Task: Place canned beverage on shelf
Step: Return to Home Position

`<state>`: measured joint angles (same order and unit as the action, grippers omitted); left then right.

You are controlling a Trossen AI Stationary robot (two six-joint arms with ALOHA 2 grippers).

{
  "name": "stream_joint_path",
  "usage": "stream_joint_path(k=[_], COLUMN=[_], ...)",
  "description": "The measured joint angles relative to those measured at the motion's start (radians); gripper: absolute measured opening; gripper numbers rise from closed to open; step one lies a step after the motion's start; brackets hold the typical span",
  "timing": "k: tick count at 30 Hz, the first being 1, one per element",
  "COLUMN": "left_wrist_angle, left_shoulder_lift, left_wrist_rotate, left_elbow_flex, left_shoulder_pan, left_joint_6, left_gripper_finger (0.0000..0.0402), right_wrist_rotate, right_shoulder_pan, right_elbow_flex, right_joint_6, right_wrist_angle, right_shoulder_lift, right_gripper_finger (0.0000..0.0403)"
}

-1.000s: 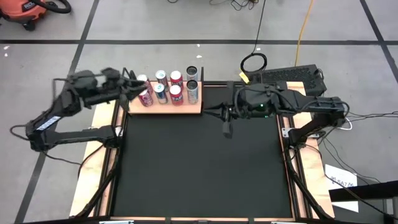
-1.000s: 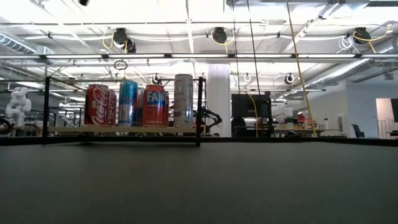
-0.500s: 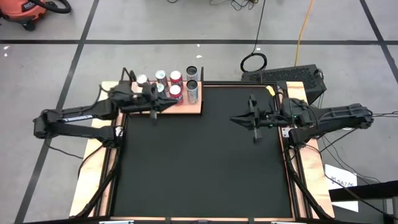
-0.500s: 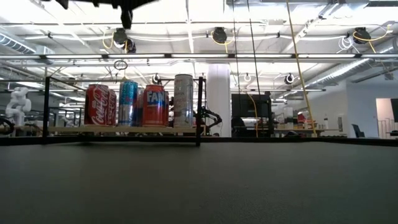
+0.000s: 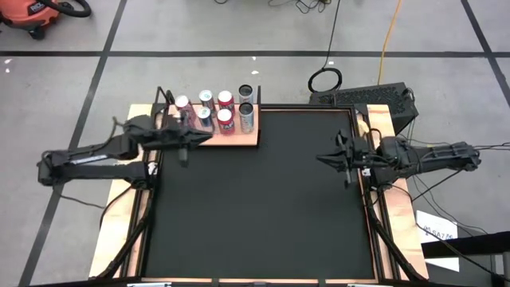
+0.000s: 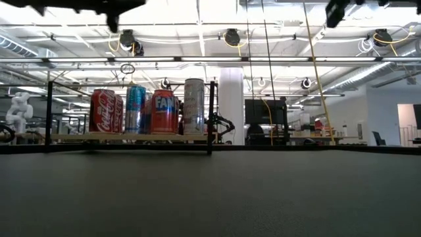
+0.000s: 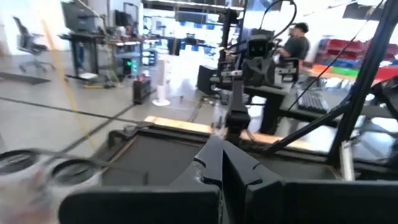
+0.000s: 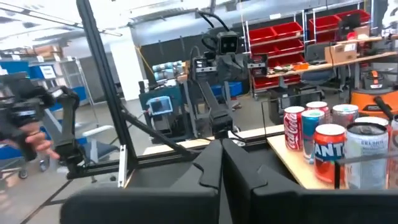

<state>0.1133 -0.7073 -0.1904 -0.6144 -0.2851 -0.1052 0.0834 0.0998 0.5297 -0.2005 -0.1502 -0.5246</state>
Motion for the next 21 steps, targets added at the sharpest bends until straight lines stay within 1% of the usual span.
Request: stream_joint_path(k=[5,8,13,17,21], left_wrist_angle=[-0.102,-0.139,-0.073,-0.059,-0.057], left_shoulder_lift=[0.147,0.198,0.275,0.347,0.427], left_wrist_rotate=[0.02,0.022,0.02,-0.008,-0.013], left_elbow_flex=[0.114,0.185,0.283,0.322,0.369], left_shoulder_pan=[-0.022,-0.024,-0.021,-0.021,-0.021], left_joint_6=[0.013,-0.046,-0.067,-0.023,-0.011], left_gripper_finger=[0.0,0.0,0.0,0.0,0.0], right_wrist_rotate=[0.002,0.002,-0.005,-0.006,-0.006], right_shoulder_pan=[0.0,0.0,0.0,0.0,0.0], right_elbow_flex=[-0.036,-0.036,-0.036,-0.036,-0.047], right_joint_6=[0.0,0.017,0.127,0.142,0.141], right_wrist_angle=[0.06,0.089,0.118,0.136,0.139], right_shoulder_lift=[0.046,0.053,0.06,0.063,0.067], right_gripper_finger=[0.0003,0.0003,0.0001,0.0001,0.0001])
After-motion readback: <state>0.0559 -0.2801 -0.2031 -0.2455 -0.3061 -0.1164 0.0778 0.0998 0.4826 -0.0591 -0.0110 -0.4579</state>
